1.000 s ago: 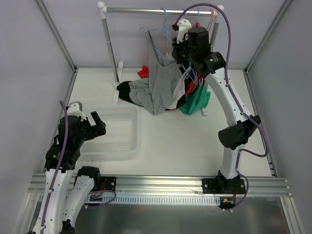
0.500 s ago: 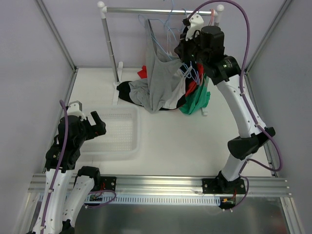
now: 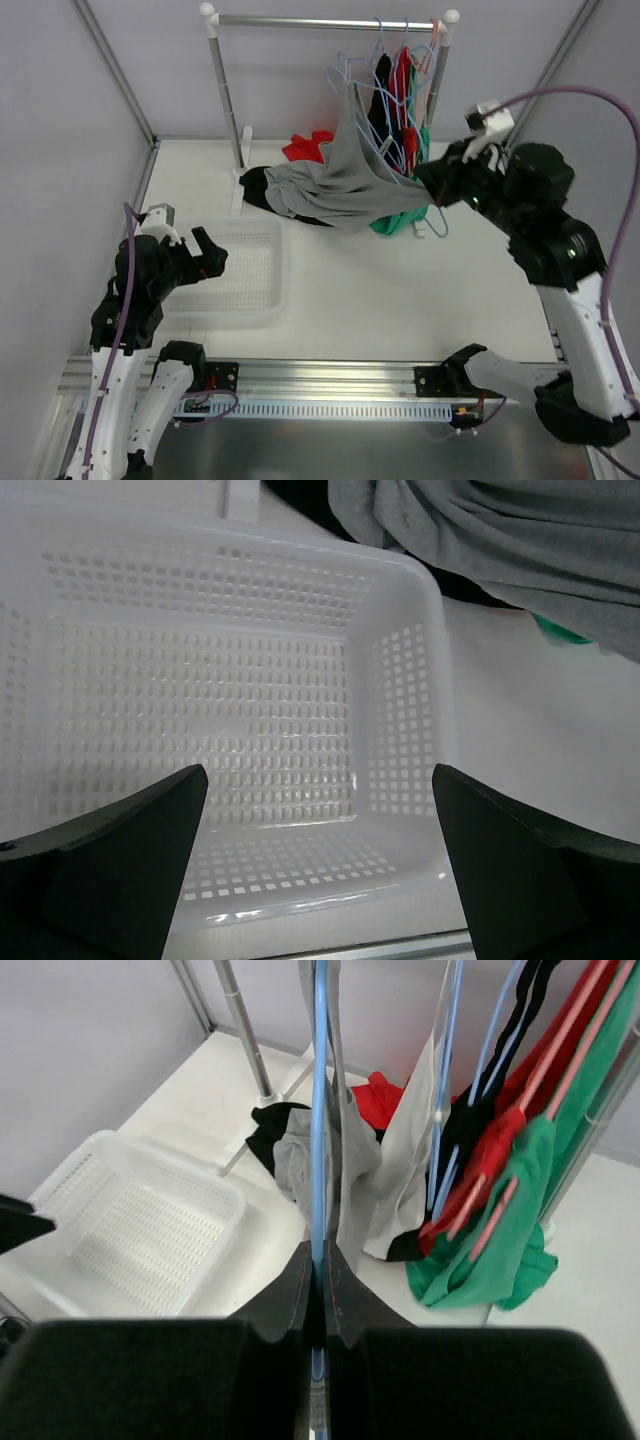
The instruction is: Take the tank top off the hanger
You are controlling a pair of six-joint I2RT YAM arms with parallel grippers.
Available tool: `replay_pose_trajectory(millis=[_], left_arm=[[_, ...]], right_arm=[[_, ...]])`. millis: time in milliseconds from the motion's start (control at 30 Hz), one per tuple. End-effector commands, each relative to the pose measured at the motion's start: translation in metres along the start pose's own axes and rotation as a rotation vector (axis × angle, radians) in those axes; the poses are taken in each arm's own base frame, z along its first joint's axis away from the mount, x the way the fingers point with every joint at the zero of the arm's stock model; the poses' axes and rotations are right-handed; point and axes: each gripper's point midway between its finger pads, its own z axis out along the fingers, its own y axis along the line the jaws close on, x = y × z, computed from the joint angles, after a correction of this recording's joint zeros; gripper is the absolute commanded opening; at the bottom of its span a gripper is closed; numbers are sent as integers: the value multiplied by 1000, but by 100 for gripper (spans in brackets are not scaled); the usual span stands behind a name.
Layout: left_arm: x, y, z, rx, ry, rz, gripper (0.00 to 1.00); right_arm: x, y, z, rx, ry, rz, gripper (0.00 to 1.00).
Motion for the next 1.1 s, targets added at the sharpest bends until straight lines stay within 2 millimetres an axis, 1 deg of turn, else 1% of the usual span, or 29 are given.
replay_pose_trajectory(millis=[0, 33, 67, 100, 133, 167, 200, 233, 267, 300, 333, 367, 400, 433, 467, 500, 533, 567, 600, 633, 667, 700, 733, 800, 833, 867, 933, 967, 1067], left_arm=[[-42, -48, -15, 208, -92, -13, 99], [-55, -58, -22, 249, -127, -8, 99], [-69, -67, -25, 286, -166, -2, 99], [-75, -75, -21, 311, -156, -8, 99], [-86, -91, -29, 374, -167, 6, 99], [-94, -102, -30, 409, -169, 13, 99], [-96, -112, -22, 425, -137, 21, 99], [-103, -133, -31, 474, -148, 58, 99], [-104, -145, -30, 497, -143, 78, 99], [-105, -159, -23, 524, -123, 101, 99], [-114, -176, -31, 569, -136, 112, 99], [-103, -204, -31, 642, -97, 163, 99], [-101, -221, -35, 673, -96, 194, 99], [-110, -240, -49, 712, -136, 223, 99], [-99, -265, -62, 757, -137, 273, 99], [-96, -283, -57, 760, -160, 335, 99], [-103, -298, -66, 780, -200, 350, 99], [-104, -308, -65, 771, -228, 381, 99], [-92, -326, -61, 783, -211, 404, 99], [-102, -337, -65, 797, -246, 389, 99], [-94, -348, -51, 777, -234, 407, 99], [-91, -357, -51, 787, -237, 413, 99], [-98, -367, -55, 802, -261, 406, 99], [-90, -384, -46, 807, -259, 427, 98], [-90, -390, -46, 817, -265, 428, 97], [-87, -399, -41, 825, -269, 428, 94], [-86, -408, -35, 832, -277, 432, 89], [-79, -414, -27, 828, -266, 446, 86], [-71, -426, -18, 842, -252, 448, 80]], right_arm=[[13, 10, -68, -20, -44, 69, 0], [19, 10, -80, -20, -42, 75, 0], [27, 12, -105, -21, -51, 79, 0], [34, 10, -116, -9, -50, 85, 0], [43, 8, -124, 5, -39, 88, 0], [51, 5, -137, 25, -28, 91, 0], [49, 3, -158, 40, -75, 90, 0], [52, 2, -170, 48, -76, 91, 0], [51, 2, -180, 53, -91, 87, 0], [49, 2, -194, 54, -117, 83, 0], [42, 4, -206, 48, -143, 85, 0], [48, 5, -213, 48, -123, 87, 0], [49, 7, -218, 36, -119, 87, 0], [50, 9, -224, 29, -117, 83, 0], [58, 9, -227, 31, -83, 85, 0], [62, 7, -227, 40, -67, 83, 0], [66, 6, -229, 48, -54, 82, 0], [73, 3, -231, 62, -30, 83, 0], [76, 2, -232, 67, -20, 83, 0], [79, 3, -234, 65, -12, 83, 0], [83, 3, -239, 64, -7, 87, 0], [85, 4, -240, 59, -3, 90, 0], [86, 6, -242, 51, -2, 91, 0], [90, 9, -244, 34, 7, 96, 0], [92, 10, -243, 29, 12, 98, 0], [93, 12, -243, 17, 17, 99, 0], [96, 13, -240, 7, 31, 101, 0], [96, 14, -239, 1, 35, 102, 0], [95, 13, -238, 7, 32, 97, 0]])
